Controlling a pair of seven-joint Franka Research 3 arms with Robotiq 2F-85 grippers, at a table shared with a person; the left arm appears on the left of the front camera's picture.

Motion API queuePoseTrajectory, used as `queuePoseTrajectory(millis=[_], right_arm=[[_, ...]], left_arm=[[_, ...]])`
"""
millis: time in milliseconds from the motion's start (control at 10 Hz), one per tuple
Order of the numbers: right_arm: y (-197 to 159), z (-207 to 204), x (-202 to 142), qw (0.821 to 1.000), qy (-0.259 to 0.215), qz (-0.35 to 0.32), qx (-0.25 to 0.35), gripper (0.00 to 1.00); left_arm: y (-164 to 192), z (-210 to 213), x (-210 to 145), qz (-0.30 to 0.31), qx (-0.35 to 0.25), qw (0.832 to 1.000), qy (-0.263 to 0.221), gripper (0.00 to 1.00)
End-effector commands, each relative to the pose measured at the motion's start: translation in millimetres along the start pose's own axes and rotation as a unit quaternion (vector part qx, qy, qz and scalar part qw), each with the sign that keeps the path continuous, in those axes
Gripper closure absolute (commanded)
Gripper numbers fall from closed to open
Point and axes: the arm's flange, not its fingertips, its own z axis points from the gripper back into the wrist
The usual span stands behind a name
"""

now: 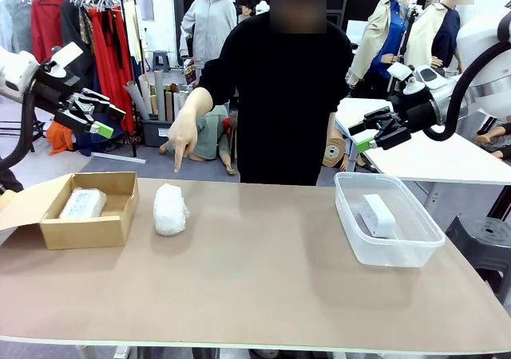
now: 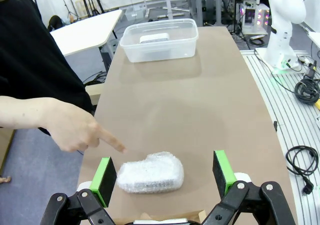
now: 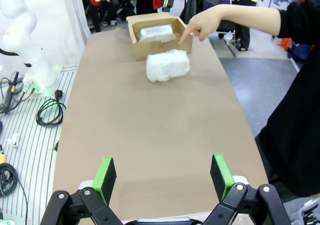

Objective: Separate and place wrapped and unwrapped clocks.
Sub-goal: Pick up the Digital clock indicated by the person.

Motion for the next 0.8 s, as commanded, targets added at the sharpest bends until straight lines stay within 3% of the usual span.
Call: queuePoseTrajectory(millis=[0, 700], right_arm=[[0.5, 0.6, 1.3, 1.0, 0.0, 0.002, 0.0, 0.0], [0.5, 0.6, 1.3, 1.0, 0.0, 0.002, 0.0, 0.0]], left_arm=[[-1.4, 2.5, 2.2, -0.002, 0.0, 1.0, 0.0, 0.0], [-1.4, 2.5, 2.2, -0.002, 0.0, 1.0, 0.0, 0.0]])
